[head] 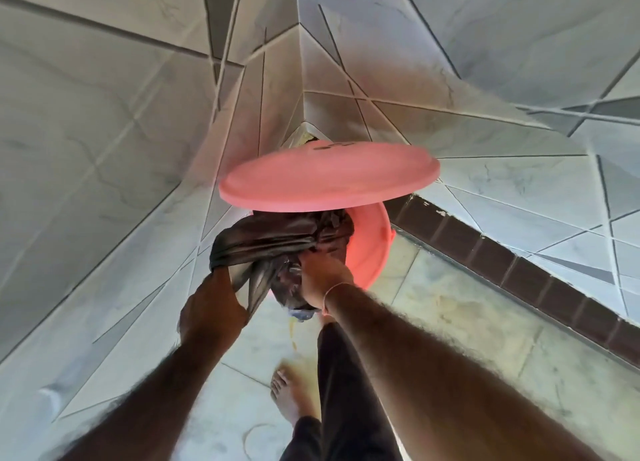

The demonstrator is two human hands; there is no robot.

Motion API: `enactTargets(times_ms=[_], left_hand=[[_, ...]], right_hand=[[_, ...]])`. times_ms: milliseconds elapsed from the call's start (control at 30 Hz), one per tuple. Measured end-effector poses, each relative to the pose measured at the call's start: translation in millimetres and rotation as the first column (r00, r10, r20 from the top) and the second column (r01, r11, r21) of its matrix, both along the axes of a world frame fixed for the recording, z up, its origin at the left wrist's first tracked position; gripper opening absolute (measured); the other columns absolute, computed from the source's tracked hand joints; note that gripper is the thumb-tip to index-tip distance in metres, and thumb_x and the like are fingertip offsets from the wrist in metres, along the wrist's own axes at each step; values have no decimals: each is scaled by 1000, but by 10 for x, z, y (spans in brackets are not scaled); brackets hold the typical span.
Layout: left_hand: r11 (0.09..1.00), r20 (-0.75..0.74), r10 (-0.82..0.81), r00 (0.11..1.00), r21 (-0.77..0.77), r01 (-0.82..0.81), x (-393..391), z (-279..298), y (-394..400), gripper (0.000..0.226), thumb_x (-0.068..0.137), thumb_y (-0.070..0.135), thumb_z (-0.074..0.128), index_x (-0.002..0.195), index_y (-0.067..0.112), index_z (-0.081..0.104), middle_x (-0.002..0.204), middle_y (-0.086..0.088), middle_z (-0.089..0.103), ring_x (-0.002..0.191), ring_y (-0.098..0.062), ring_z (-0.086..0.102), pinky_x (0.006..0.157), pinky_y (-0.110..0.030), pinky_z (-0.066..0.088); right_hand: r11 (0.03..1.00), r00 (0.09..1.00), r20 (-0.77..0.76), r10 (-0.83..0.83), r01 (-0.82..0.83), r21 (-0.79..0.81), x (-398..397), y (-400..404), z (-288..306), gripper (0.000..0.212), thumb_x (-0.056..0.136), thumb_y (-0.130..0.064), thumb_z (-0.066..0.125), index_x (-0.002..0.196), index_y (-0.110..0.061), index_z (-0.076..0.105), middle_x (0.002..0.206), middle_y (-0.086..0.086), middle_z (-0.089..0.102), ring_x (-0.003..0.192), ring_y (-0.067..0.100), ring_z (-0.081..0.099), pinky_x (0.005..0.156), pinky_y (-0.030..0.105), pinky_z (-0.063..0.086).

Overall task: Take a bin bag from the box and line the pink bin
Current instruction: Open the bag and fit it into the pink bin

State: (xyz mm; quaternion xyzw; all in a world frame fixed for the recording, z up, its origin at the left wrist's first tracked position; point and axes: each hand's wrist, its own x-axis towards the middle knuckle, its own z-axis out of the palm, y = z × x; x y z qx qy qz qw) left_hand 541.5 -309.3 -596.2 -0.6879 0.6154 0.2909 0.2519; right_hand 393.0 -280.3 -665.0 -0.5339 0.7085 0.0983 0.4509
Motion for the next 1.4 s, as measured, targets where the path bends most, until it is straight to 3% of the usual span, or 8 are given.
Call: enactTargets(times_ms=[100, 367, 600, 900, 1033, 1233, 1333, 1400], left_hand=[[998, -25, 49, 998, -34, -50, 36, -194, 12, 39, 82, 12, 56, 120, 10, 49, 118, -16, 65, 107, -42, 62, 89, -46, 51], [995, -97, 68, 993, -63, -75, -97, -550, 97, 45, 78, 1, 55, 121, 12, 49, 119, -13, 65, 108, -41, 62, 87, -46, 52], [995, -83, 82, 993, -56, -87, 110, -706, 167, 47, 79, 2, 52, 124, 13, 46, 119, -14, 65, 106, -43, 62, 86, -44, 51], [984, -179, 163, 970, -42, -173, 317, -991, 319, 69, 76, 12, 70, 139, 11, 41, 133, -19, 57, 115, -43, 57, 93, -47, 49], [984, -171, 158, 972, -60, -170, 333, -1156, 267, 70, 73, 33, 76, 134, 18, 44, 129, -14, 60, 108, -41, 62, 85, -47, 55], [981, -195, 111, 974, -132, -139, 143, -1244, -109, 52, 78, 28, 69, 125, 16, 52, 124, -16, 62, 106, -44, 62, 82, -48, 53], [993, -115, 27, 993, -111, -40, 120, -1225, -265, 52, 77, 31, 70, 124, 16, 52, 123, -18, 61, 108, -44, 61, 85, -49, 53], [994, -71, -61, 996, -95, 54, 126, -1209, -389, 50, 75, 34, 69, 120, 19, 54, 113, -20, 66, 102, -44, 63, 83, -49, 55]], right_hand=[[980, 972, -152, -179, 162, -120, -542, 81, -80, 45, 89, -17, 50, 134, -19, 45, 122, 12, 59, 104, 40, 65, 82, 45, 53], [896, 903, -348, -251, 81, -437, -1397, 496, -32, 40, 79, -4, 54, 117, -13, 49, 104, 17, 55, 73, 44, 64, 54, 43, 50], [918, 904, -412, 110, -251, -306, -1264, 744, -212, 26, 78, -19, 68, 103, -12, 67, 94, 15, 59, 72, 35, 64, 48, 38, 53], [990, 916, -378, -137, 134, -34, -1365, 927, -558, 62, 73, -25, 77, 129, -10, 53, 122, 14, 54, 111, 37, 53, 91, 46, 49], [881, 833, -302, -464, 470, -56, -1442, 860, -646, 64, 72, -17, 76, 130, -15, 48, 122, 17, 52, 113, 41, 53, 92, 47, 50], [734, 709, -220, -670, 676, -57, -1625, 413, -673, 50, 76, -17, 47, 124, -19, 58, 115, 18, 59, 110, 37, 56, 96, 35, 50], [736, 726, -168, -667, 677, 5, -1712, 149, -639, 53, 68, -20, 47, 118, -12, 64, 112, 13, 69, 110, 31, 62, 97, 38, 52], [633, 632, -64, -773, 774, -4, -1717, -49, -549, 42, 68, -15, 54, 105, 0, 67, 105, 7, 71, 101, 24, 66, 91, 39, 55]])
